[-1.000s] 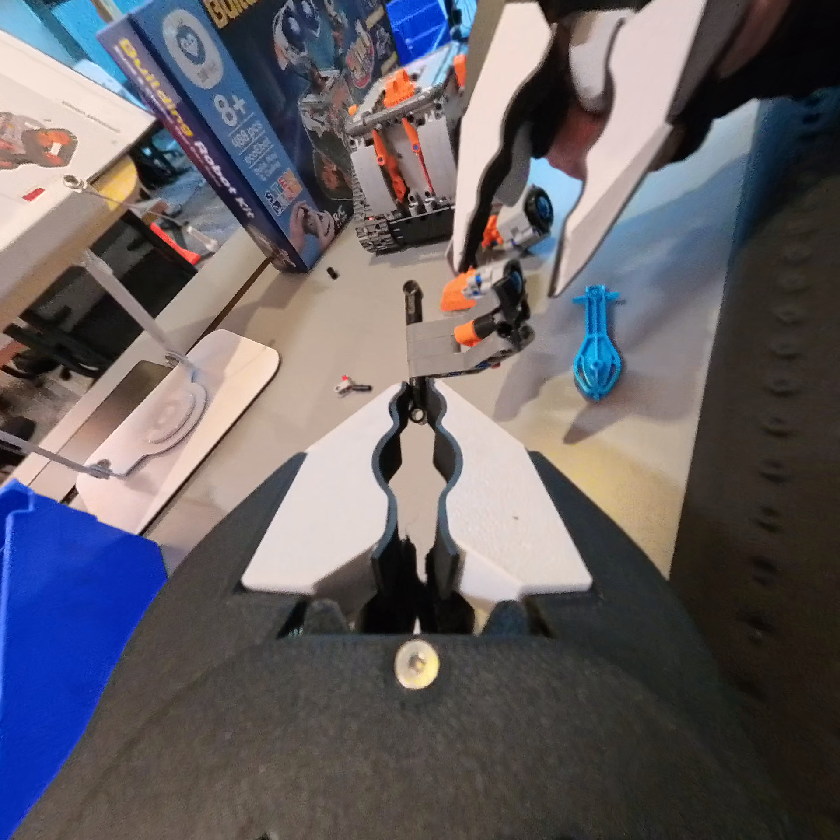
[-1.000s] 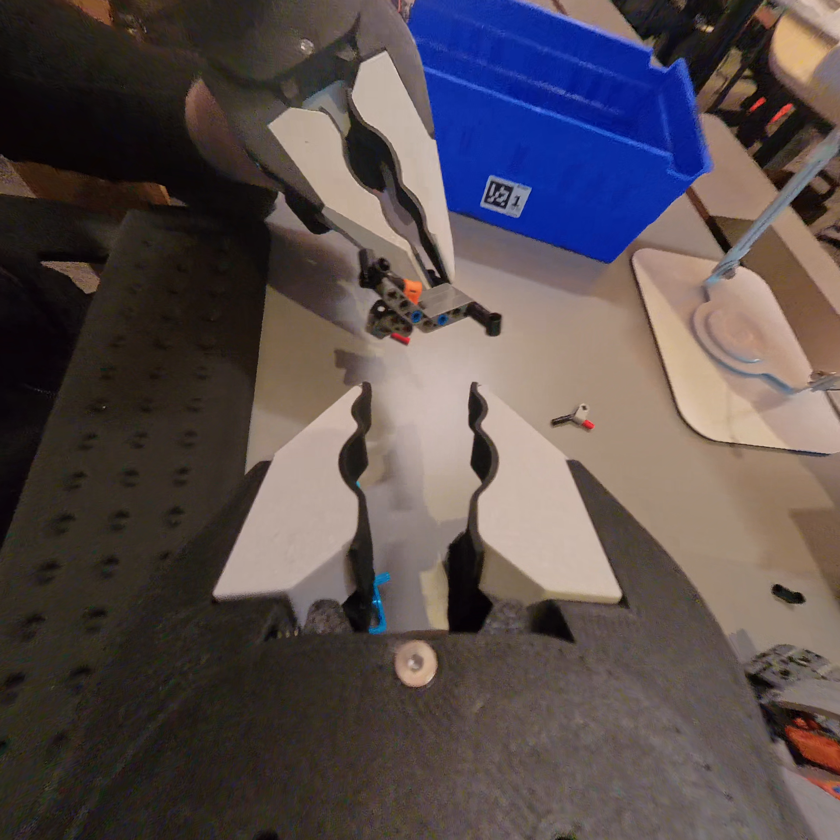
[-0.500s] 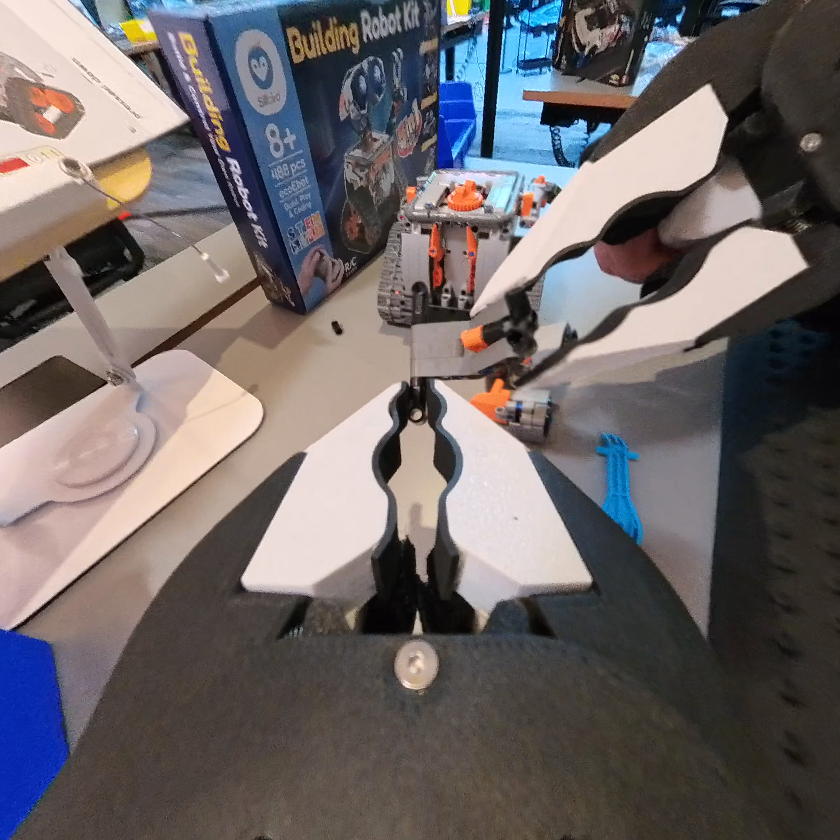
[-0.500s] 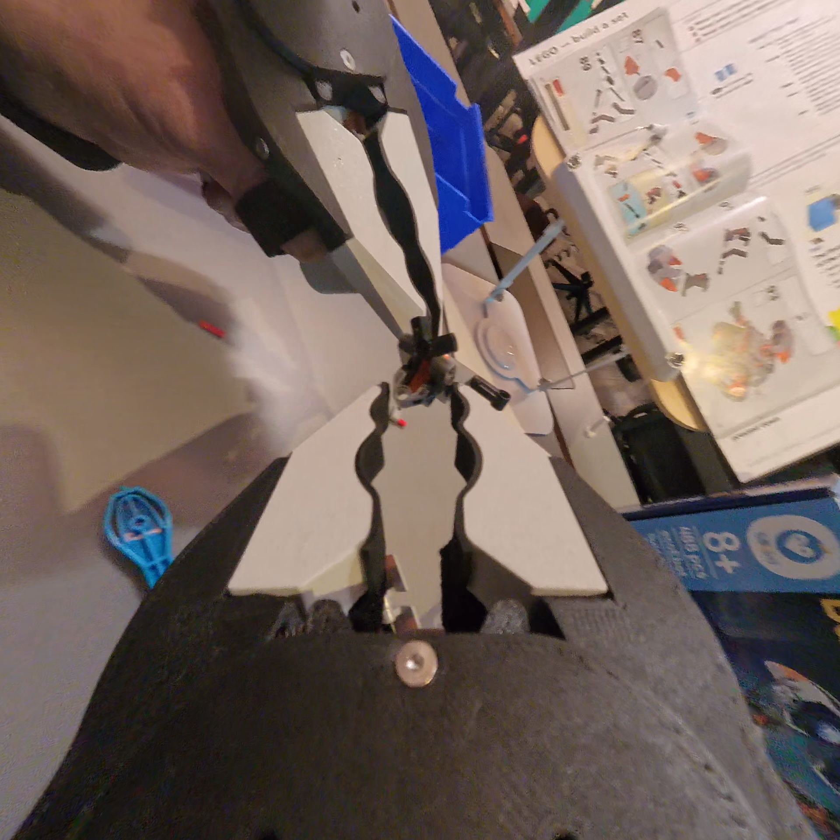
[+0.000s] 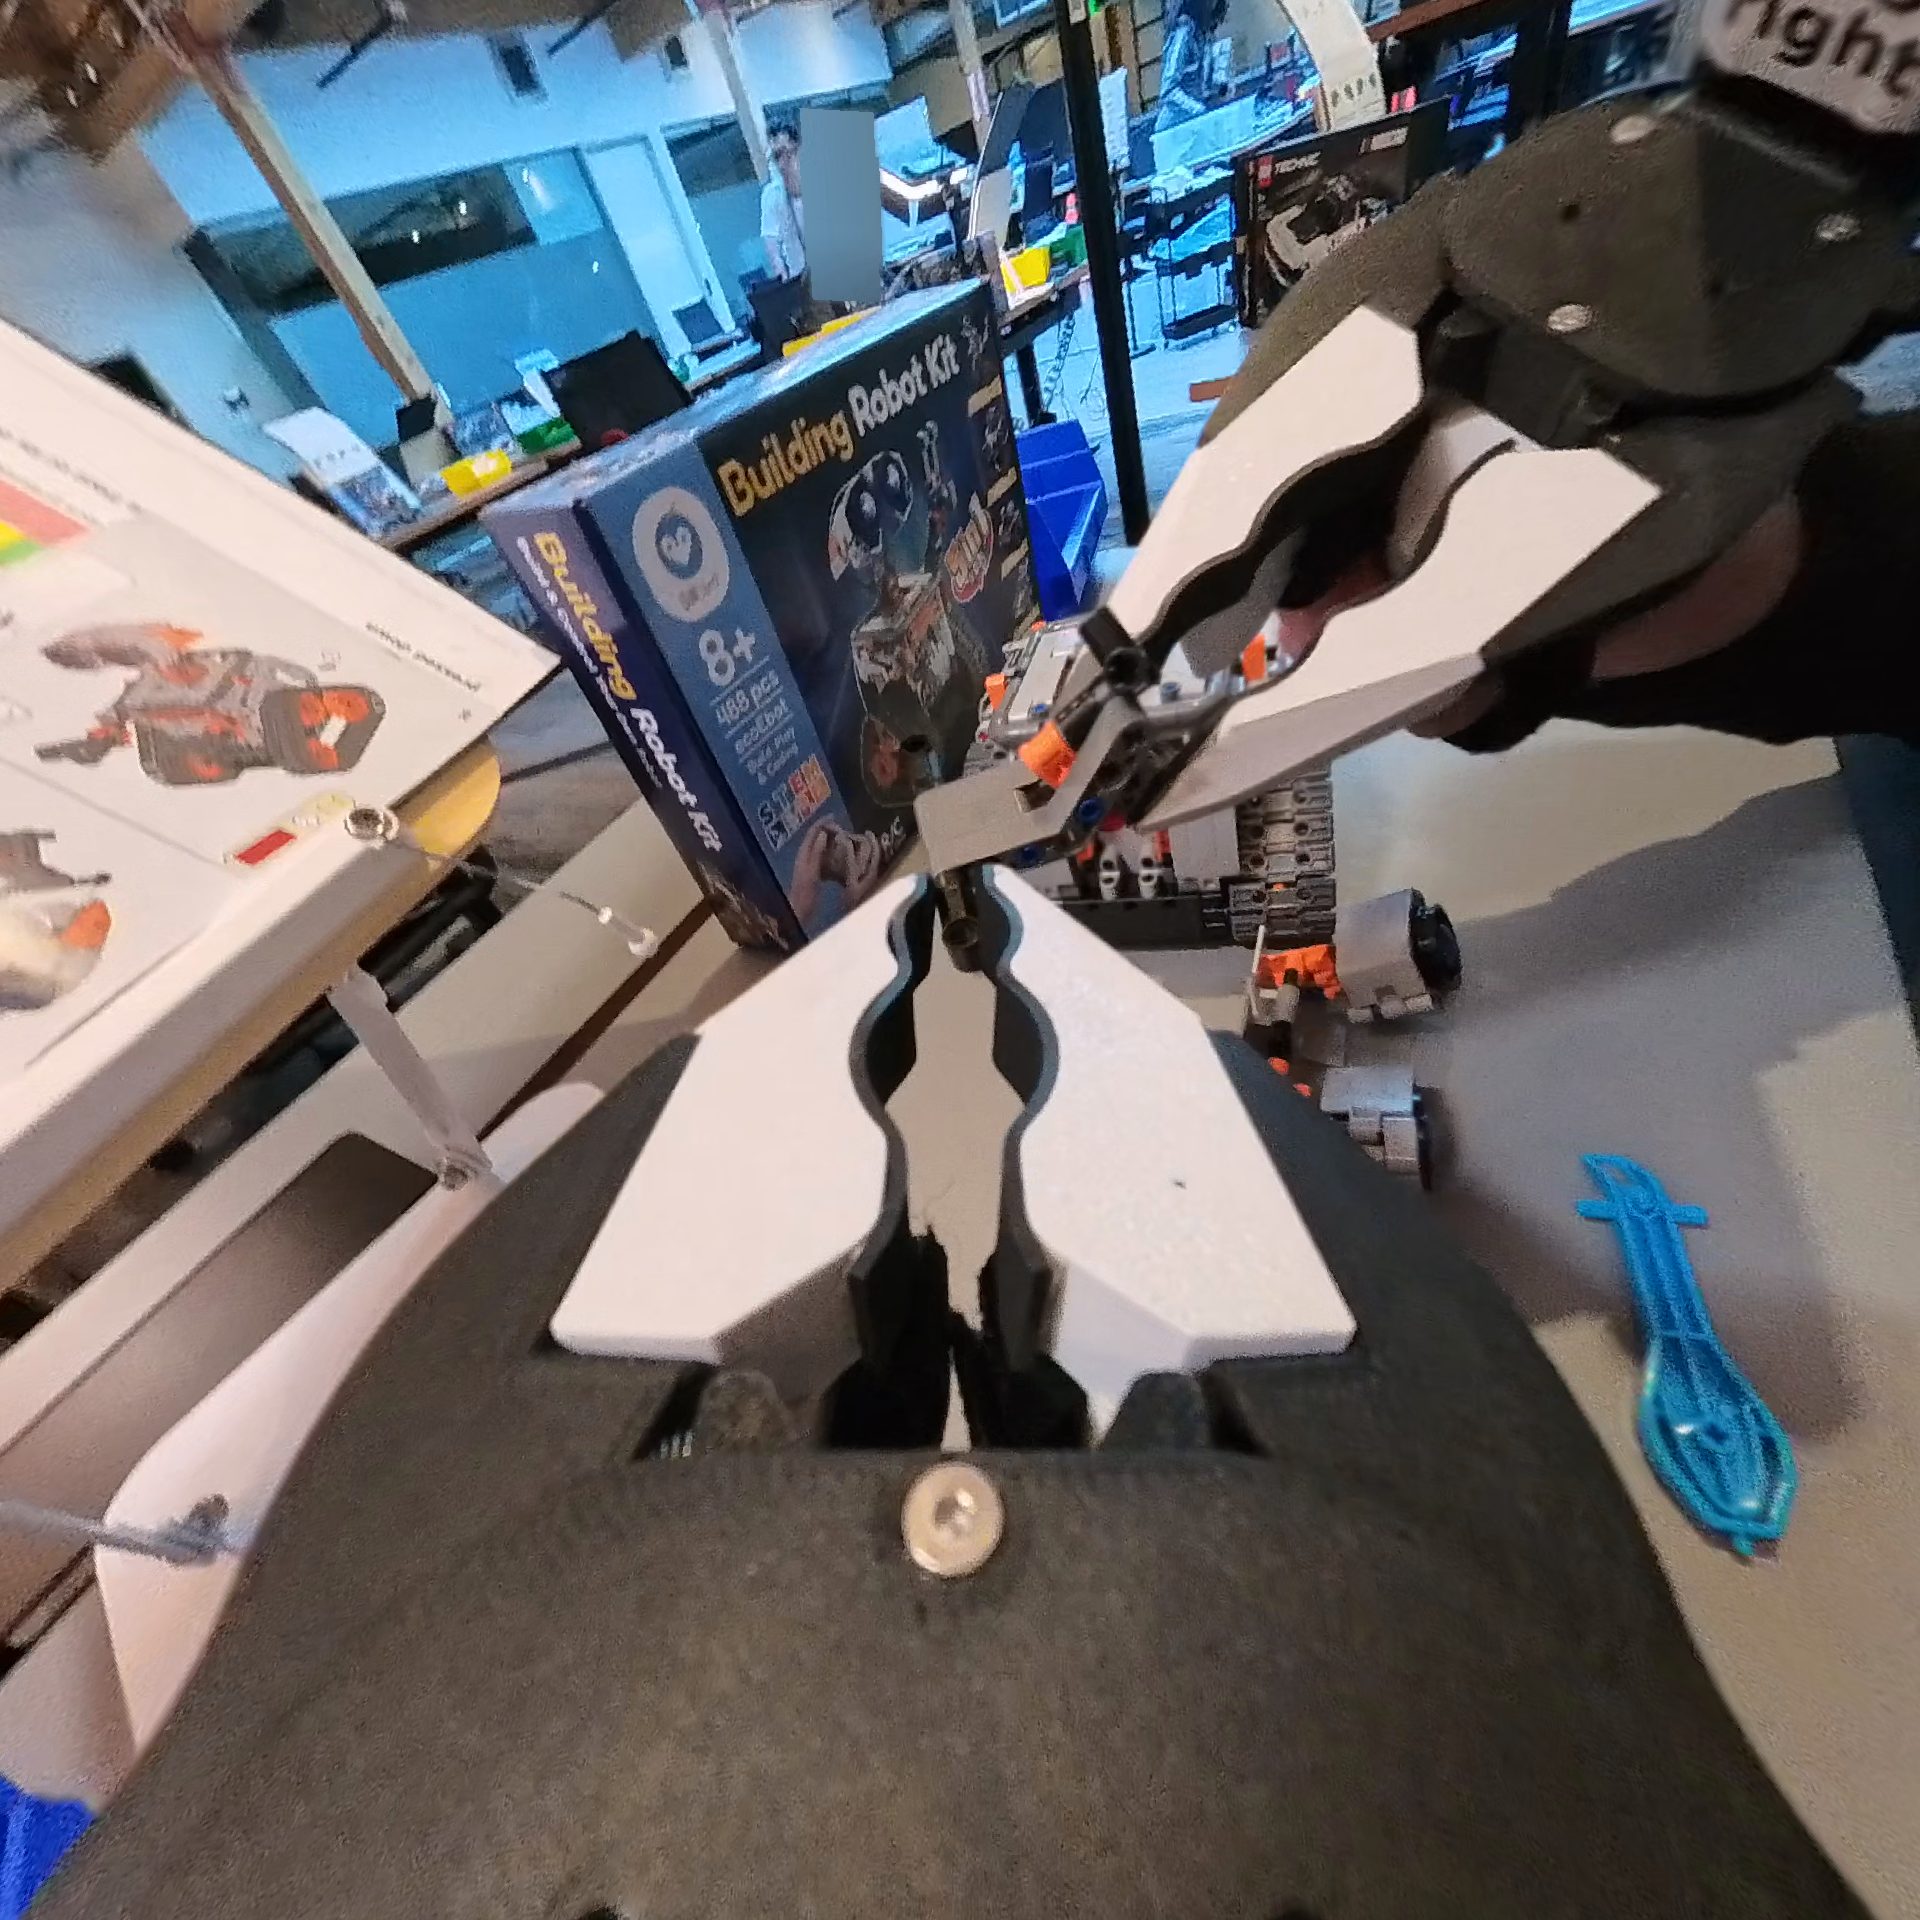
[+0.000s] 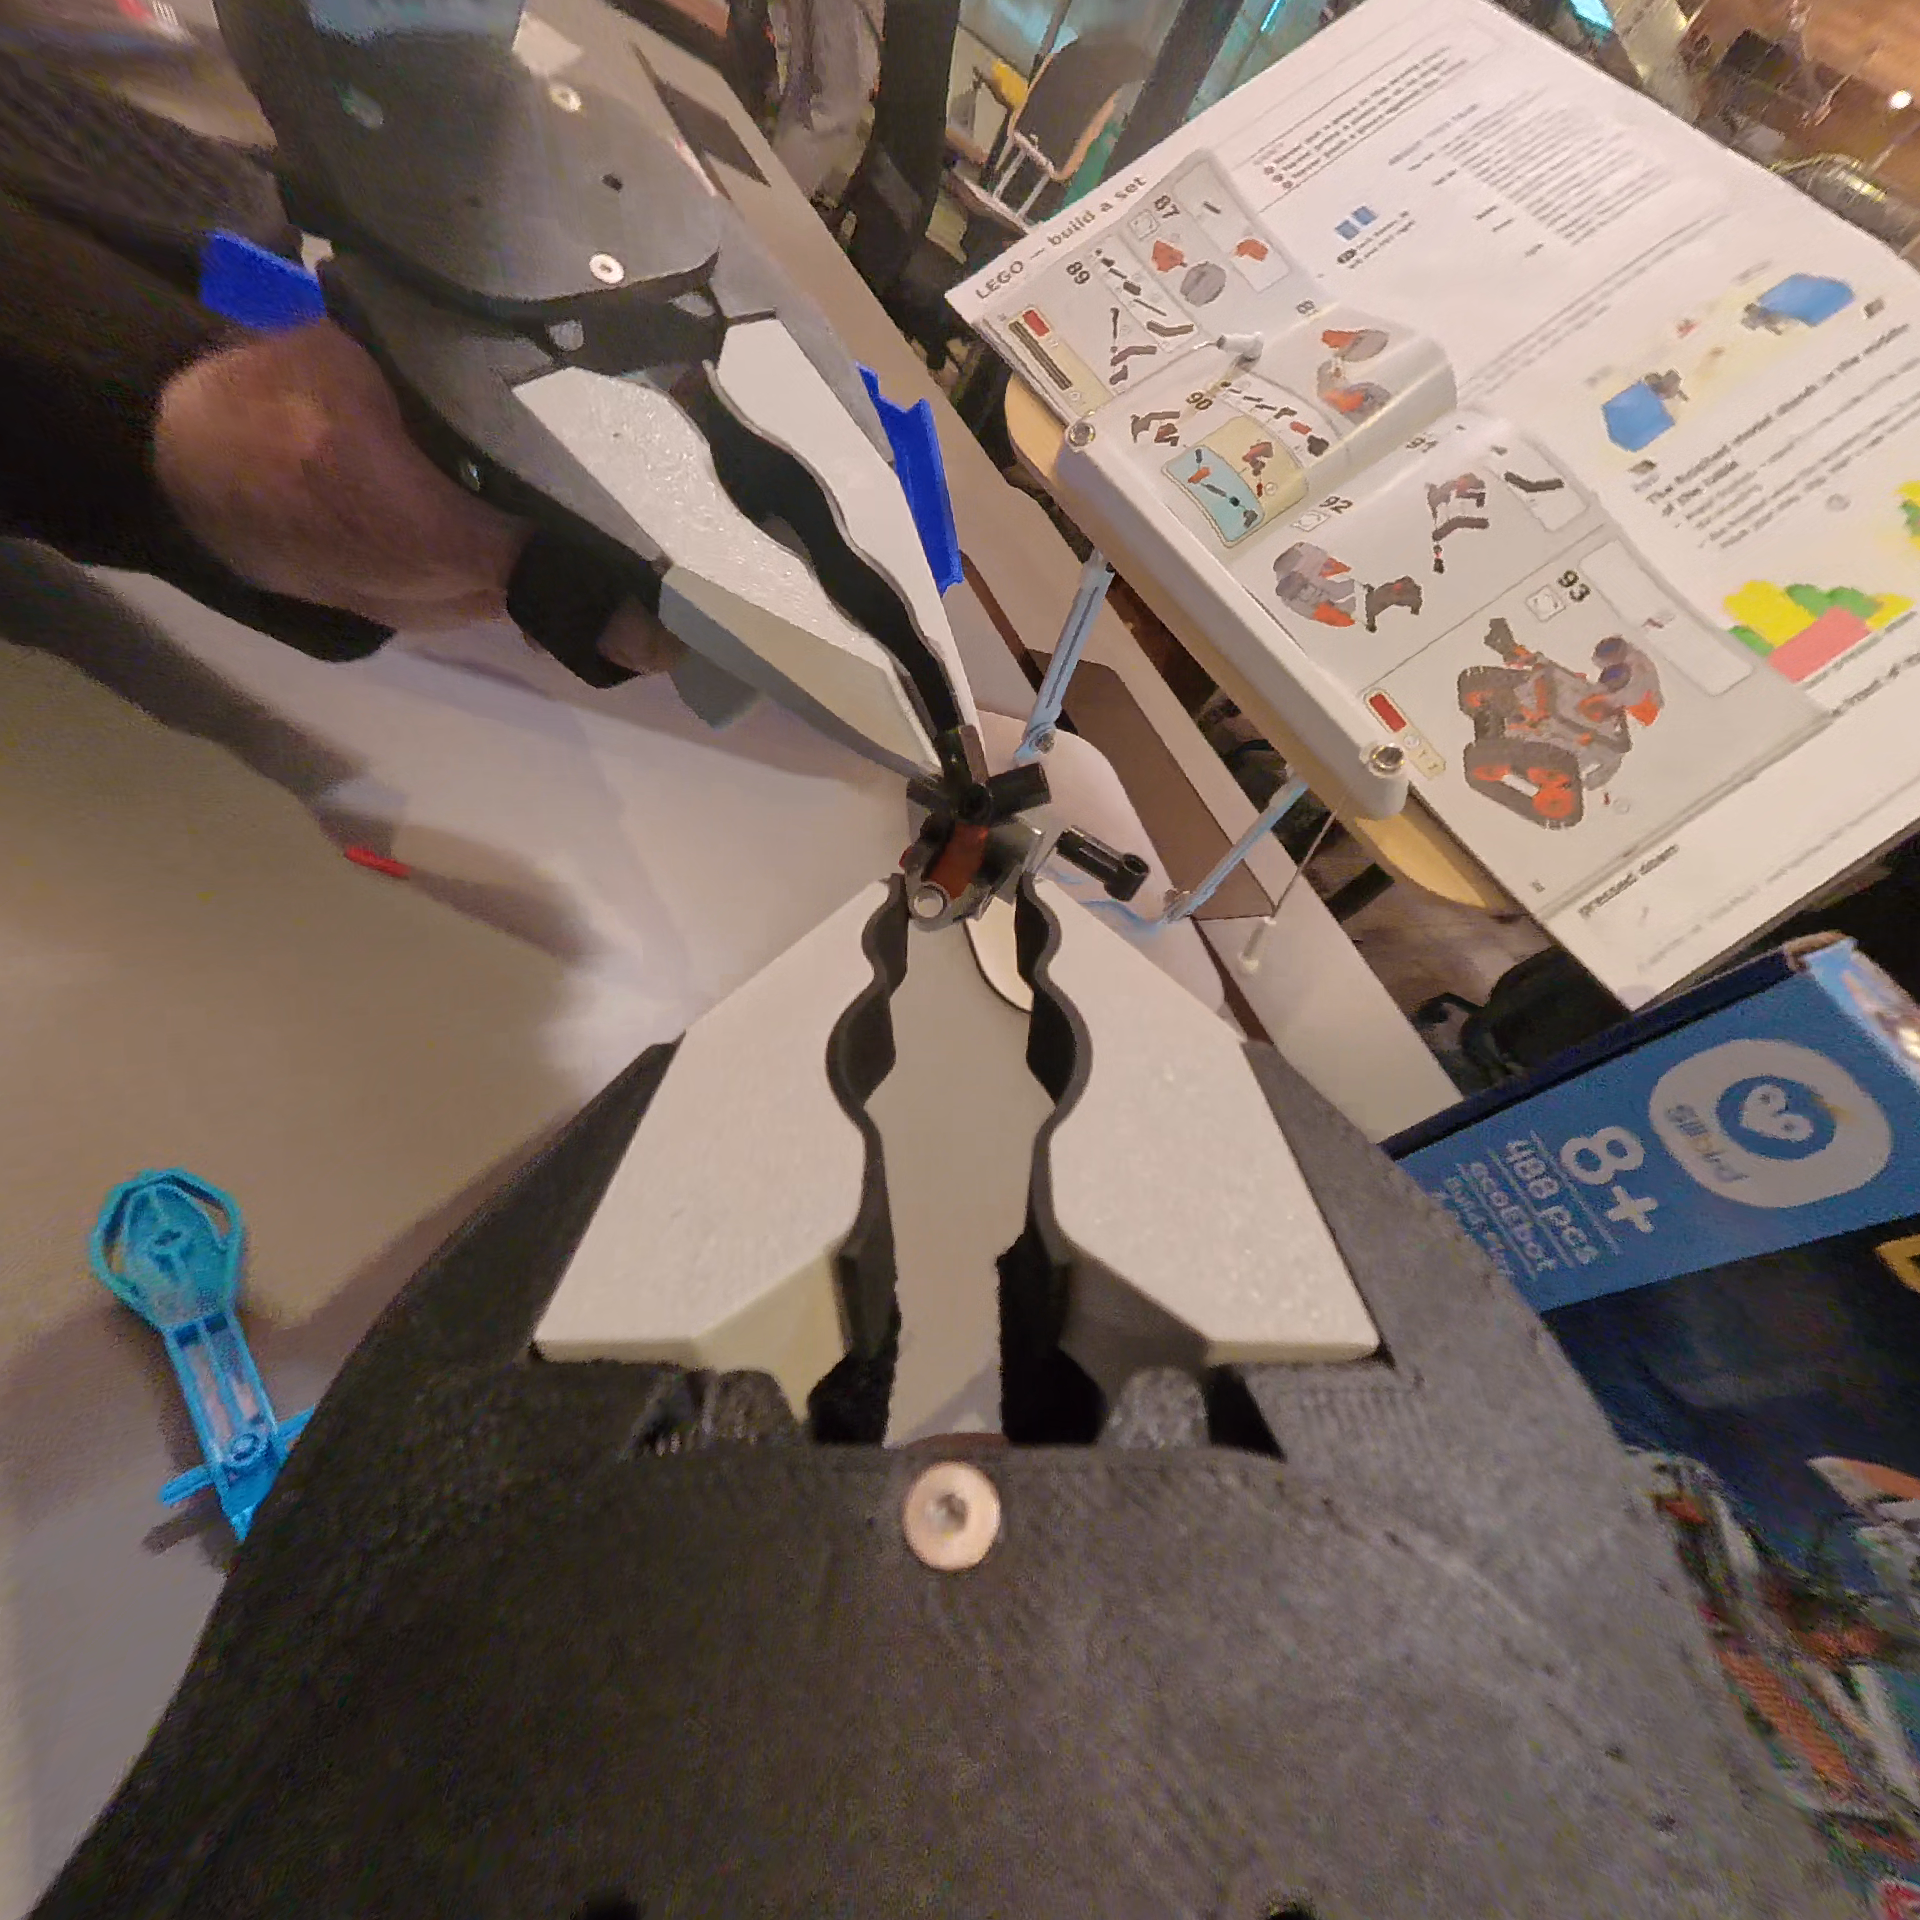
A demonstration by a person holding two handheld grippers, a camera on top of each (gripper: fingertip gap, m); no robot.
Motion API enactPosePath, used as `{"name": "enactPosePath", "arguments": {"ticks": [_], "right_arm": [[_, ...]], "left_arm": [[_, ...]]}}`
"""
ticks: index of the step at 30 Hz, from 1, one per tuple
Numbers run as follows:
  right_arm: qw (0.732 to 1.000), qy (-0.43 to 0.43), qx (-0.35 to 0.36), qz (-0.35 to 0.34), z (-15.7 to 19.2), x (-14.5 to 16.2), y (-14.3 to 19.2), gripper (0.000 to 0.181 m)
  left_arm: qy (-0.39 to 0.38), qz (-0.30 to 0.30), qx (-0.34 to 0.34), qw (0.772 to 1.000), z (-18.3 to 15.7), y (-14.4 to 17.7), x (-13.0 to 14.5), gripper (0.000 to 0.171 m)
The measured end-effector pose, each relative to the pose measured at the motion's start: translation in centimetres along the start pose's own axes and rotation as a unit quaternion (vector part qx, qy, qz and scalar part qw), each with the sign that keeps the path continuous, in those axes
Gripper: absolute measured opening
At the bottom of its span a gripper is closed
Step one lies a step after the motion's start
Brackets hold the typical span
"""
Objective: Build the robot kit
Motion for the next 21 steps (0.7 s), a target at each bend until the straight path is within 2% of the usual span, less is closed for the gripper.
{"name": "enactPosePath", "arguments": {"ticks": [6, 11, 15, 16, 20, 21], "right_arm": [[0.997, -0.071, -0.012, -0.020, -1.4, 0.3, 0.9, 0.019], [0.992, -0.117, -0.027, -0.035, -2.3, 0.2, 1.5, 0.019], [0.985, -0.152, -0.068, -0.043, -2.2, 0.2, 1.7, 0.019], [0.983, -0.158, -0.078, -0.044, -2.1, 0.2, 1.7, 0.019], [0.977, -0.181, -0.098, -0.054, -2.2, 0.3, 1.8, 0.019], [0.976, -0.187, -0.097, -0.056, -2.3, 0.3, 1.8, 0.018]], "left_arm": [[-0.079, -0.023, 0.012, 0.997, -0.2, -0.8, -0.7, 0.020], [-0.151, -0.014, -0.017, 0.988, -0.2, -1.2, -1.1, 0.035], [-0.225, 0.013, -0.037, 0.974, -0.8, -2.3, -0.9, 0.043], [-0.241, 0.019, -0.041, 0.969, -1.0, -2.6, -0.8, 0.040], [-0.264, 0.032, -0.042, 0.963, -1.4, -3.4, -0.6, 0.009], [-0.261, 0.031, -0.035, 0.964, -1.4, -3.6, -0.6, 0.007]]}}
Point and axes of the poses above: each gripper's, where its closed fingertips meet, y back along the fingers, x out of its underside, z = x × y across the jaws, the point moved 7 cm from there along y, back along the fingers, and after that the axes turned 4 degrees about x, right-handed, at the moved point
